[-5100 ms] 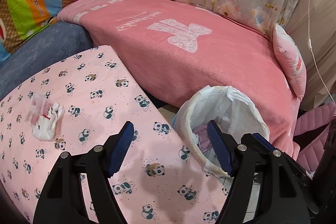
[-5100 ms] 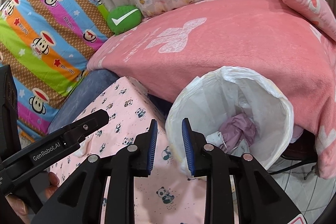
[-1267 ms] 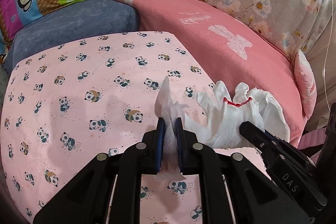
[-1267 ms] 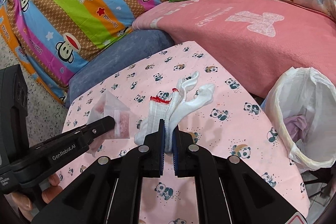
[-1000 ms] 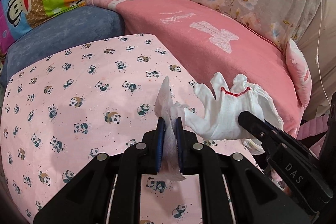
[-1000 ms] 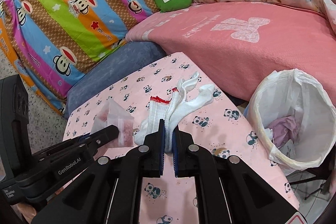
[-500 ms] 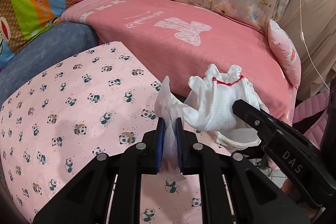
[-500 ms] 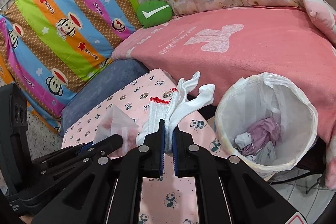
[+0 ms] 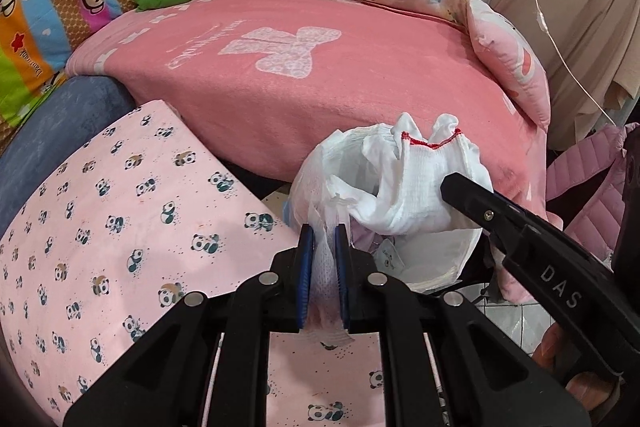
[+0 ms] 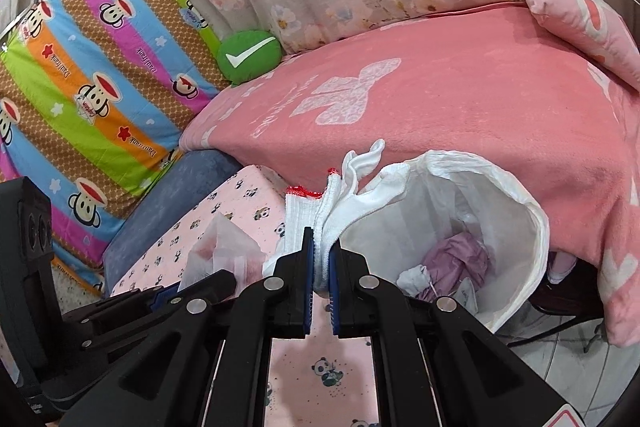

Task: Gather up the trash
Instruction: 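Carry the tissue and white sock over the white trash bin with both grippers, then open both grippers to drop the tissue and sock into the bin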

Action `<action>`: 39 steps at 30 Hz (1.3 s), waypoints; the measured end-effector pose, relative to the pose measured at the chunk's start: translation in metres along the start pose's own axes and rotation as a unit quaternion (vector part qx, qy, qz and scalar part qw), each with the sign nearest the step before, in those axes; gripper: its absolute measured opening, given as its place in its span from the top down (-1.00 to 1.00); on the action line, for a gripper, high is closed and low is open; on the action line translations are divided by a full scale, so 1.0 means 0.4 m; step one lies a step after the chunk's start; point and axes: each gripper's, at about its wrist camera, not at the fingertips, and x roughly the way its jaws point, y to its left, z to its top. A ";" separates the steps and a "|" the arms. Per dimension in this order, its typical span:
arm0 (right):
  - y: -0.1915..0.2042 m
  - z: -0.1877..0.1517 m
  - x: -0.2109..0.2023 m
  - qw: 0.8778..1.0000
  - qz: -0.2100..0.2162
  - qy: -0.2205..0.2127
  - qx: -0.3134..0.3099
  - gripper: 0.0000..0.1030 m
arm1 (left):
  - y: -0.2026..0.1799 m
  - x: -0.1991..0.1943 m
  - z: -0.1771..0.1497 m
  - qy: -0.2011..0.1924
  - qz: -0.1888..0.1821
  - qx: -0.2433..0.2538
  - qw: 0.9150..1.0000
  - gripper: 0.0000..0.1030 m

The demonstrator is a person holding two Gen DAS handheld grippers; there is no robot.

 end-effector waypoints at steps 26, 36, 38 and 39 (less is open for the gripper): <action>-0.210 0.055 0.032 0.998 -0.041 0.001 0.051 0.85 | -0.097 0.145 0.045 0.038 -0.018 0.038 0.998 0.35; -0.176 0.058 0.058 0.998 -0.039 0.014 0.037 0.68 | -0.023 0.123 0.037 0.016 0.022 -0.003 1.000 -0.33; -0.168 0.059 0.059 0.999 -0.039 0.015 0.030 0.61 | -0.012 0.117 0.032 0.012 0.031 -0.008 0.999 -0.38; -0.165 0.056 0.060 0.999 -0.039 0.015 0.028 0.55 | -0.007 0.114 0.029 0.011 0.035 -0.009 0.999 -0.41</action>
